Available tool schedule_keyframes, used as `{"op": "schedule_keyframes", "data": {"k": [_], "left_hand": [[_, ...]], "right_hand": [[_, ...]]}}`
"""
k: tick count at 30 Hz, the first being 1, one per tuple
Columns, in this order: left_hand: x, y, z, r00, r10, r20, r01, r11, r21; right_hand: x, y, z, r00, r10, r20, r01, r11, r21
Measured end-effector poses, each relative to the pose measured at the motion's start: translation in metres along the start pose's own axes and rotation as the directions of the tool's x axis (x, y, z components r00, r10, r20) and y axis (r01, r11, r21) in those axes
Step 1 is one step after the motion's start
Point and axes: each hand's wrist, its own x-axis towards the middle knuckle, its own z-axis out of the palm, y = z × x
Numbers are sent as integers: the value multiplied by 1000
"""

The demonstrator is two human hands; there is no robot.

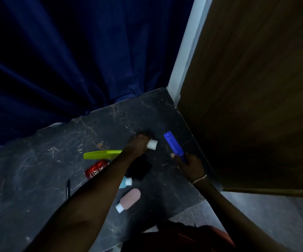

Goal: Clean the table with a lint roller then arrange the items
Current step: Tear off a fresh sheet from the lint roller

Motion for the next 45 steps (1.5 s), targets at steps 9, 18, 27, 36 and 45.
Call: {"op": "schedule_keyframes", "data": {"k": [9,18,27,36,45], "left_hand": [[-34,-1,-21,970,10,-244,-91,942,-322],[-132,-11,-48,889,11,-458,-203,906,-372],[-197,-42,-80,872,107,-477,-206,965,-161],[-216,-46,-96,901,161,-403,-248,953,-174],[-214,-31,-95,907,181,-380,-246,961,-129]], "right_hand": [[-21,-21,-12,993,-102,-53,92,982,-163],[-47,-61,-3,900,-417,126,434,835,-339],[-55,-110,19,804,-484,344,594,675,-438],[-62,-147,44,772,-444,455,607,727,-321],[-58,-157,55,796,-315,516,485,843,-233]]}}
